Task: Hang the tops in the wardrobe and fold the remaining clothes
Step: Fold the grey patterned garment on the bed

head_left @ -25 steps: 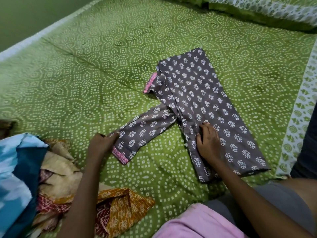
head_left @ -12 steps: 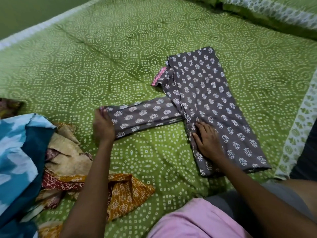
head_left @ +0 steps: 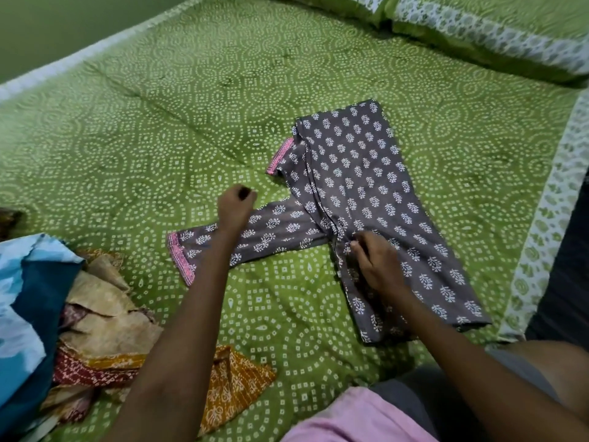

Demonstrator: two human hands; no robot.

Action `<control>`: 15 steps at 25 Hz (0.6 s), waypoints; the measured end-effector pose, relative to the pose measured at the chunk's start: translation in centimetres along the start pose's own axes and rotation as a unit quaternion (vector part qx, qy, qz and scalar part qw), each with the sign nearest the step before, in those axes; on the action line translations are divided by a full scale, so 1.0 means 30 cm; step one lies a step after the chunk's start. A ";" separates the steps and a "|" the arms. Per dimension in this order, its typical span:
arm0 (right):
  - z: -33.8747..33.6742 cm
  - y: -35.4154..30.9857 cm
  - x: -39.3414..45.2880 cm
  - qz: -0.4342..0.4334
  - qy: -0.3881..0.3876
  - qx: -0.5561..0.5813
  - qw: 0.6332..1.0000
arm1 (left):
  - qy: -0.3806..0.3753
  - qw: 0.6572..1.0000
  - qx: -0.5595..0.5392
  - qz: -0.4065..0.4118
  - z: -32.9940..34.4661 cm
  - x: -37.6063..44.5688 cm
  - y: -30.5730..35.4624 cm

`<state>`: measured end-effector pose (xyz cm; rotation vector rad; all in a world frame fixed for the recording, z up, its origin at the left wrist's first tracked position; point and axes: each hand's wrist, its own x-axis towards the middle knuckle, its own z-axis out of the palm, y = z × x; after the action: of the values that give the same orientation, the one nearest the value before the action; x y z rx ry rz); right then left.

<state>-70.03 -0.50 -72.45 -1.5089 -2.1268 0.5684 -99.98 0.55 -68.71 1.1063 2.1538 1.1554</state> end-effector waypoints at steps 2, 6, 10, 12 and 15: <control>-0.045 0.026 0.091 0.073 0.068 0.046 0.994 | -0.123 0.970 -0.163 -0.132 0.108 0.060 0.098; -0.159 0.212 0.237 0.290 0.121 -0.062 0.947 | -0.108 0.906 -0.323 -0.250 0.238 0.150 0.165; -0.178 0.319 0.258 0.277 -0.015 -0.077 0.958 | -0.055 0.830 -0.457 -0.315 0.266 0.224 0.194; -0.180 0.335 0.265 0.282 0.012 -0.063 0.957 | -0.072 0.809 -0.467 -0.350 0.270 0.261 0.203; -0.168 0.334 0.266 0.331 0.082 -0.079 0.937 | -0.039 0.809 -0.480 -0.338 0.221 0.272 0.183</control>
<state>-61.77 10.51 -73.10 -2.2905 -1.5358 0.4698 -97.69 12.15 -67.88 -0.0775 1.3214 1.4729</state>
